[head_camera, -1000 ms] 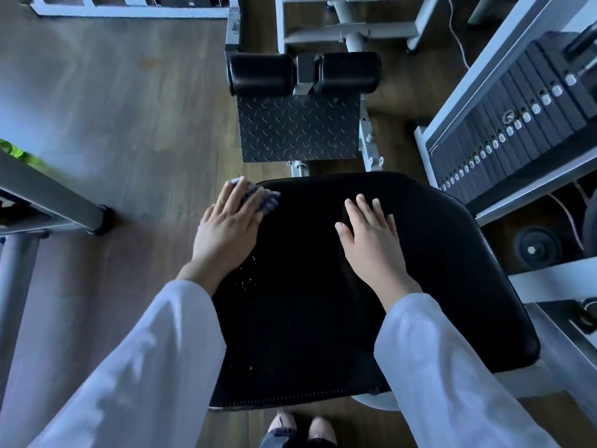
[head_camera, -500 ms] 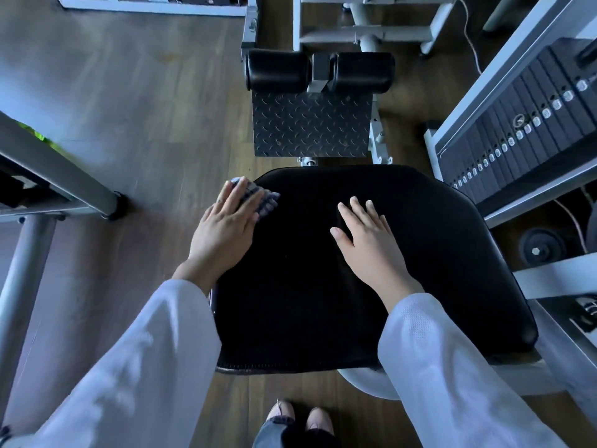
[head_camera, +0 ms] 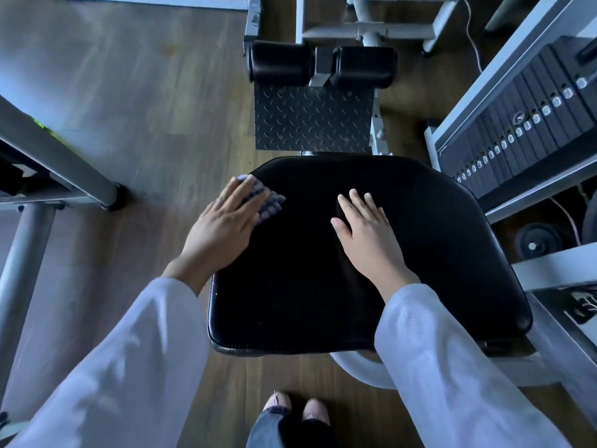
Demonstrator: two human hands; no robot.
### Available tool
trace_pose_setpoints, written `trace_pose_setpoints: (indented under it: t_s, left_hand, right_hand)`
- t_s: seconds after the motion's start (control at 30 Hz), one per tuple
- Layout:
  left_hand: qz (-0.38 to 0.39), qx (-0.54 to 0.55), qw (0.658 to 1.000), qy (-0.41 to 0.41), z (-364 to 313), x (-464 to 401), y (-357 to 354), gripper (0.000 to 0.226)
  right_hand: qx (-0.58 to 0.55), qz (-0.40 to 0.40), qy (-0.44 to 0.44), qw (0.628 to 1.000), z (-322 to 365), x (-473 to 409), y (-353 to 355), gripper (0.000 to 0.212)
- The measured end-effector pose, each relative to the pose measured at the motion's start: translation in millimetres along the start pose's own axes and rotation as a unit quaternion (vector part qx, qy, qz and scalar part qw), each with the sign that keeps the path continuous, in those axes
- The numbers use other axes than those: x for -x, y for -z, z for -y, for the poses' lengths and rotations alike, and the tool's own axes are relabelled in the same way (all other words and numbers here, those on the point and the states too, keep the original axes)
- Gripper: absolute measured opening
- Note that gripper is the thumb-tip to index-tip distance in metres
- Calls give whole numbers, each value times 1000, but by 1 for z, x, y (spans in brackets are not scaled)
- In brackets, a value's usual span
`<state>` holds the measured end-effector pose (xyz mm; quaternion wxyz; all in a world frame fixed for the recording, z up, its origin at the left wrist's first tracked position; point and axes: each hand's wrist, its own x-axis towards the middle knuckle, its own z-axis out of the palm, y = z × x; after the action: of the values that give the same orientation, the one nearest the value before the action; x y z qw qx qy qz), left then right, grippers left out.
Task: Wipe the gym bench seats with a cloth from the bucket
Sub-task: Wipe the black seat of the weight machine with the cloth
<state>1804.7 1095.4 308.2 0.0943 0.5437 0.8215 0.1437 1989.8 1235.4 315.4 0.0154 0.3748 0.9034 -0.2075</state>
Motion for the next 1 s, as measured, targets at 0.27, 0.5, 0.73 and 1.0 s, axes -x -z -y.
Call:
trace_pose_setpoints:
  t_s: [0.27, 0.5, 0.73, 1.0]
  left_hand:
    - [-35, -13, 998, -53, -35, 39, -14, 48]
    - [12, -16, 1000, 13, -29, 17, -6, 46]
    - [-4, -4, 1000, -3, -26, 29, -6, 50]
    - [-21, -25, 999, -38, -32, 50, -10, 52]
  right_hand:
    - [-6, -14, -1, 1000, 1, 6, -5, 48]
    - [-14, -21, 1, 1000, 1, 6, -7, 47]
    - [1, -11, 6, 1000, 2, 12, -6, 48]
    - [1, -3, 21, 1000, 5, 25, -5, 48]
